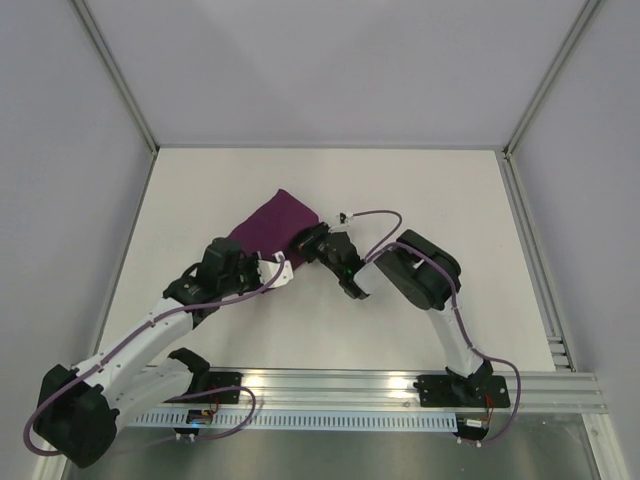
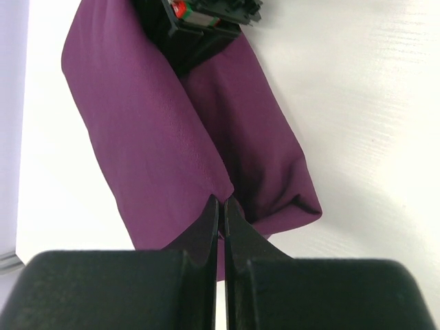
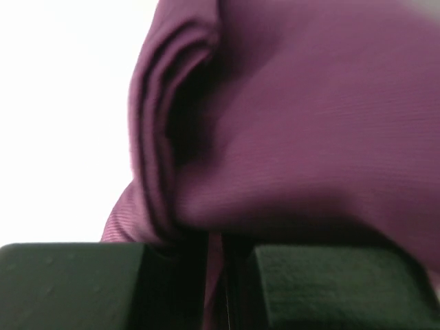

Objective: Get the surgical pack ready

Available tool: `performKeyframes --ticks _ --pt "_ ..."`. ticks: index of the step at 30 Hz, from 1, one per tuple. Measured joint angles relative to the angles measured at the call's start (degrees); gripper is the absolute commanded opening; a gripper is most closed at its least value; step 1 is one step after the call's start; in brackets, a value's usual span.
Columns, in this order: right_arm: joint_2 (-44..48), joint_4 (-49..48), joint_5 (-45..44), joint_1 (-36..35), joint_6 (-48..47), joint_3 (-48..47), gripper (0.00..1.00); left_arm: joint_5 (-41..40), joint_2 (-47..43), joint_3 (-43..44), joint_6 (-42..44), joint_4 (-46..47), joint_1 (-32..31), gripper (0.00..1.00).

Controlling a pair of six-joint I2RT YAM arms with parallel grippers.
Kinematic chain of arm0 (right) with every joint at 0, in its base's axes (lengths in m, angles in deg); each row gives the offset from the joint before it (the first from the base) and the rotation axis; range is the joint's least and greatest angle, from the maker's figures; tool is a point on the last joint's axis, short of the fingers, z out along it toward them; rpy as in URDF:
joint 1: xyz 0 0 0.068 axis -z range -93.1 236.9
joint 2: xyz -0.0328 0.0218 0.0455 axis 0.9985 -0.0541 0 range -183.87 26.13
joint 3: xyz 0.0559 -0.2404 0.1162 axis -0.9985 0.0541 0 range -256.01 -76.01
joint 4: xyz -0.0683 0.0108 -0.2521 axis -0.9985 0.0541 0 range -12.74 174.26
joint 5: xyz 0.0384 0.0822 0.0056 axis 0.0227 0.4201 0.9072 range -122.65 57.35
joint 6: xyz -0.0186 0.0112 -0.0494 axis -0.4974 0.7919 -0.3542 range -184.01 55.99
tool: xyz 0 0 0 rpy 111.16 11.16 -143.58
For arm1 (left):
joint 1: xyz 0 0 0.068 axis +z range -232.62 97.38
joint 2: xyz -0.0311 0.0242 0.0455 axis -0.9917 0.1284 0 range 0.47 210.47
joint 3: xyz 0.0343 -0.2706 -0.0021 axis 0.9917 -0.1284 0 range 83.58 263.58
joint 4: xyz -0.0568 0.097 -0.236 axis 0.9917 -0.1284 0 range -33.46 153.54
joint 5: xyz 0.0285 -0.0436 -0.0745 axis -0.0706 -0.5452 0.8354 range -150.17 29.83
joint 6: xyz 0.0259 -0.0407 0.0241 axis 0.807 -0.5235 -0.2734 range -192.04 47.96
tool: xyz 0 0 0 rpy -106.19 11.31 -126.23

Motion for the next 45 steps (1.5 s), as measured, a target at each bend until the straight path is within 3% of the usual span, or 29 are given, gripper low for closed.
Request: performKeyframes --ticks 8,15,18,22,25,31,37,41,45 --pt "2.6 0.3 -0.2 2.8 0.4 4.6 0.13 -0.1 -0.4 -1.7 1.8 0.0 0.4 0.0" --pt "14.1 6.4 1.5 5.3 -5.7 15.8 0.12 0.7 -0.4 -1.9 4.2 -3.3 0.4 0.0" --pt "19.2 13.1 2.1 6.1 -11.6 17.6 0.15 1.3 -0.4 -1.9 5.3 -5.7 0.5 0.06" --pt "24.4 22.3 3.5 6.9 -20.7 16.0 0.22 2.3 -0.3 -1.0 6.4 -9.9 0.6 0.39" --pt "26.3 29.2 4.3 7.2 -28.2 11.8 0.26 2.8 -0.2 0.0 6.5 -13.3 0.6 0.46" --pt "30.3 38.3 2.5 7.2 -38.7 7.0 0.25 5.1 -0.2 5.1 5.6 -21.2 0.7 0.49" --pt "30.6 44.2 1.1 4.5 -48.3 -0.3 0.15 11.5 0.6 15.5 2.4 -27.4 0.7 0.45" --pt "27.3 43.8 6.1 3.0 -52.2 -6.1 0.05 13.7 3.6 18.4 -4.7 -24.4 0.7 0.41" --pt "22.7 42.8 11.1 2.8 -53.0 -6.9 0.01 8.6 11.6 18.4 -11.7 -16.3 1.4 0.39"
